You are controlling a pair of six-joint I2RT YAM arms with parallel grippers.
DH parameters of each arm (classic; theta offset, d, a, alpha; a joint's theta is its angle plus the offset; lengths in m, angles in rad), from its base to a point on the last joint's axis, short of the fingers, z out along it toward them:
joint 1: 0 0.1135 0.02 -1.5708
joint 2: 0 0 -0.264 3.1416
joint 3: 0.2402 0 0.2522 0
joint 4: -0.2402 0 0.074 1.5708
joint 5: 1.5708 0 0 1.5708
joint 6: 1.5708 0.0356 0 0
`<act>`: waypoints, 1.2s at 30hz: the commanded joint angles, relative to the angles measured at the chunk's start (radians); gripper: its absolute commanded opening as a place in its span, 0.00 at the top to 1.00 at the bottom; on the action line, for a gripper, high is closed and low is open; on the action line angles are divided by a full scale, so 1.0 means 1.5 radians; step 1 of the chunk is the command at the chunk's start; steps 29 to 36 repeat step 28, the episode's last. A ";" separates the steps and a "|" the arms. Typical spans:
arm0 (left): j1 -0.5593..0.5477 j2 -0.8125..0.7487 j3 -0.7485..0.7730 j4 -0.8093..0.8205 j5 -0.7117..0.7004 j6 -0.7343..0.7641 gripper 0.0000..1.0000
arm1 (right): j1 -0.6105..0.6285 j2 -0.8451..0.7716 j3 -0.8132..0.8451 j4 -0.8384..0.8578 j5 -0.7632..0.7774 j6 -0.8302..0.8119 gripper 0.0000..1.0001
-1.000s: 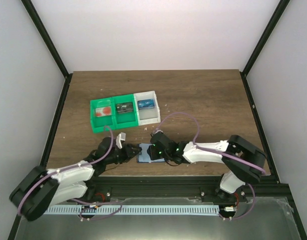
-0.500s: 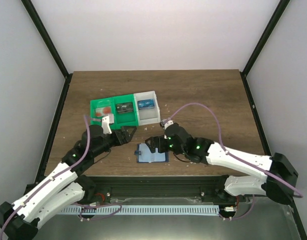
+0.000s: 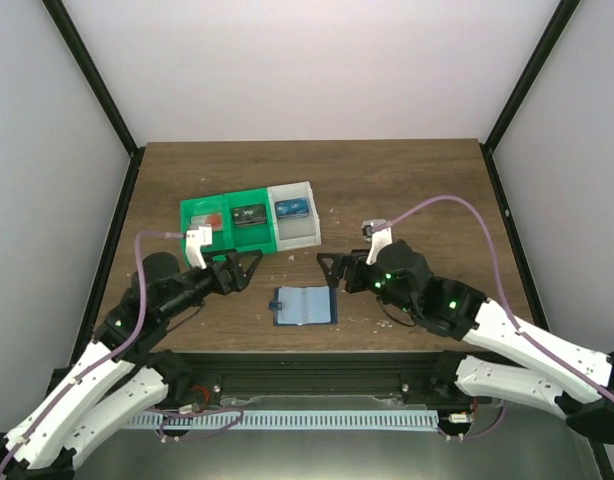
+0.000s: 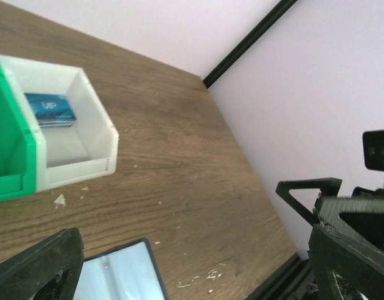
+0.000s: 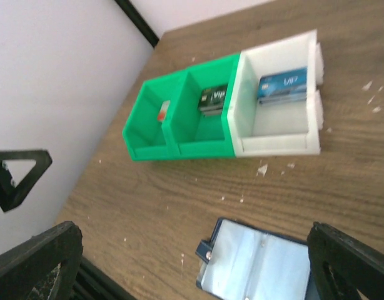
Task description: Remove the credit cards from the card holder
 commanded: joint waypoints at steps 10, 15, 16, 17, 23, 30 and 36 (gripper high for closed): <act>0.002 -0.108 -0.028 0.048 0.020 0.028 0.00 | -0.013 -0.061 0.060 -0.087 0.107 -0.005 0.00; 0.003 -0.146 -0.044 0.058 0.000 0.024 0.00 | -0.013 -0.082 0.042 -0.080 0.093 0.030 0.00; 0.002 -0.146 -0.043 0.054 -0.004 0.021 0.00 | -0.013 -0.087 0.037 -0.076 0.092 0.034 0.00; 0.002 -0.144 -0.042 0.050 -0.006 0.019 0.00 | -0.013 -0.089 0.034 -0.074 0.090 0.037 0.00; 0.002 -0.129 -0.033 0.028 -0.011 0.013 0.00 | -0.013 -0.091 0.032 -0.077 0.079 0.044 0.00; 0.002 -0.126 -0.030 0.029 -0.017 0.014 0.00 | -0.013 -0.096 0.016 -0.077 0.081 0.052 0.00; 0.002 -0.126 -0.030 0.029 -0.017 0.014 0.00 | -0.013 -0.096 0.016 -0.077 0.081 0.052 0.00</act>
